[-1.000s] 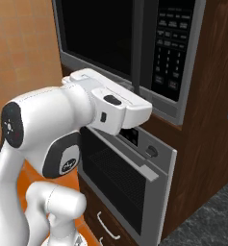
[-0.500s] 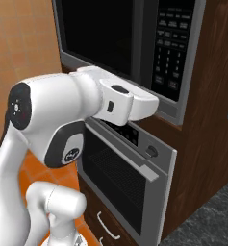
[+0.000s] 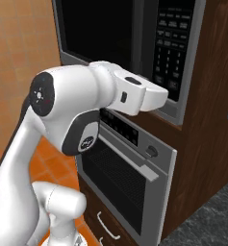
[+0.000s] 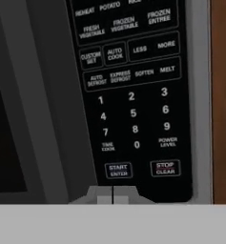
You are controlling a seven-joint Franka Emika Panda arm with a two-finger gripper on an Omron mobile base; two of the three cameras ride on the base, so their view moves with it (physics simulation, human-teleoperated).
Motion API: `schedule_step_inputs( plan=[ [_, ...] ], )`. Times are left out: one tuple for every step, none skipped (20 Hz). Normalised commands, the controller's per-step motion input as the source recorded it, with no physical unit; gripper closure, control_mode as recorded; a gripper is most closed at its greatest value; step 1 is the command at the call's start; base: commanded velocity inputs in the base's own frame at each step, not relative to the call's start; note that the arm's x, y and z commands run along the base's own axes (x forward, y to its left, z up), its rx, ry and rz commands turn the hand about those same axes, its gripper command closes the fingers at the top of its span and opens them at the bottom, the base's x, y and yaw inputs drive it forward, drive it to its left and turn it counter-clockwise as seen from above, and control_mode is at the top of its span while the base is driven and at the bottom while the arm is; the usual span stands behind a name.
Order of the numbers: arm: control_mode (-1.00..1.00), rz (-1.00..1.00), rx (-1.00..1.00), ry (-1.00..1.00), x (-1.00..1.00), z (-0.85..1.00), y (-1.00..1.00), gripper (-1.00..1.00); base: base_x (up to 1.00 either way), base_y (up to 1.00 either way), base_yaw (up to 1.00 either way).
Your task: Pick the lime from the sink and place it in the bowl. Then pick the bowl and place it in the microwave. Then close the microwave door and press the start button.
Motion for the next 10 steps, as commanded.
schedule_step_inputs(
  plan=[
    [-1.0, 0.0, 0.0, 0.0, 0.09, 0.0, -0.19, 1.0, 0.0, 0.0, 0.0],
    [-1.0, 0.0, 0.0, 0.0, 0.05, 0.0, -0.12, 1.0, 0.0, 0.0, 0.0],
    [-1.0, 0.0, 0.0, 0.0, 0.05, 0.0, -0.11, 1.0, 0.0, 0.0, 0.0],
    [-1.0, 0.0, 0.0, 0.0, 0.02, 0.0, -0.06, 1.0, 0.0, 0.0, 0.0],
    [-1.0, 0.0, 0.0, 0.0, 0.04, 0.0, -0.07, 1.0, 0.0, 0.0, 0.0],
    [-1.0, 0.0, 0.0, 0.0, 0.04, 0.0, -0.06, 1.0, 0.0, 0.0, 0.0],
    [-1.0, 0.0, 0.0, 0.0, 0.06, -0.05, -0.05, 1.0, 0.0, 0.0, 0.0],
    [-1.0, 0.0, 0.0, 0.0, 0.1, -0.11, 0.0, 1.0, 0.0, 0.0, 0.0],
    [-1.0, 0.0, 0.0, 0.0, 0.16, -0.16, 0.0, 1.0, 0.0, 0.0, 0.0],
    [-1.0, 0.01, 0.0, 0.0, 0.31, -0.19, 0.0, 1.0, 0.0, 0.0, 0.0]
  ],
)
